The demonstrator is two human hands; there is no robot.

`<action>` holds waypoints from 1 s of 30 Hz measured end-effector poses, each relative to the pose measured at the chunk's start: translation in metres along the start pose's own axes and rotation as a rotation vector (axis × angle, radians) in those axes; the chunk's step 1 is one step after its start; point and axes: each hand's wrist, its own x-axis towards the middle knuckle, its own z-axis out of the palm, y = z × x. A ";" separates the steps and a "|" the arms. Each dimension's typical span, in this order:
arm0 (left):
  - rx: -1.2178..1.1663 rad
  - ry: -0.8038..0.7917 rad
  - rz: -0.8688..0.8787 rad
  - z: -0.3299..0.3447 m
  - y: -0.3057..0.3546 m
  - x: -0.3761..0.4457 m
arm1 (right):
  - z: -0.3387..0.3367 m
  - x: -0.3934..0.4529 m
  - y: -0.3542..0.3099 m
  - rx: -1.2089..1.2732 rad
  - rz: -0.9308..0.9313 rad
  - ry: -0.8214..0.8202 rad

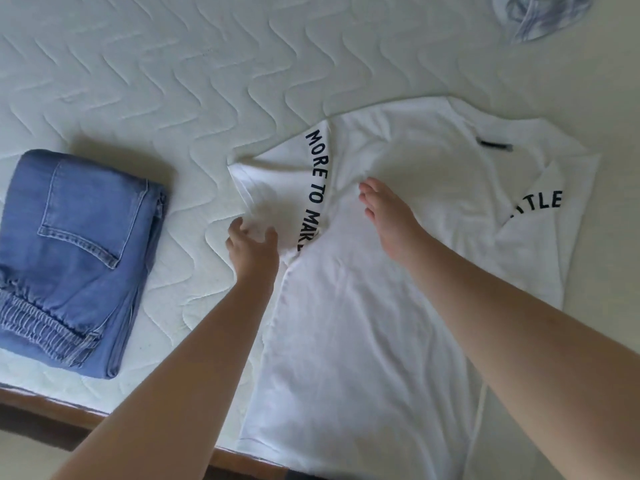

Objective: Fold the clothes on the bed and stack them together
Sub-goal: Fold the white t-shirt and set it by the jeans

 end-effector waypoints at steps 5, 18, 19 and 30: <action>-0.303 -0.054 -0.266 0.003 0.015 0.030 | -0.002 0.031 -0.029 0.154 -0.001 0.035; -0.177 -0.175 -0.058 0.028 0.027 0.049 | -0.018 0.094 -0.081 0.368 -0.024 0.059; -0.189 -0.182 -0.067 0.029 0.027 0.050 | -0.019 0.099 -0.087 0.385 -0.031 0.065; -0.427 -0.408 0.032 0.030 0.058 0.032 | -0.029 0.104 -0.104 0.248 -0.029 0.109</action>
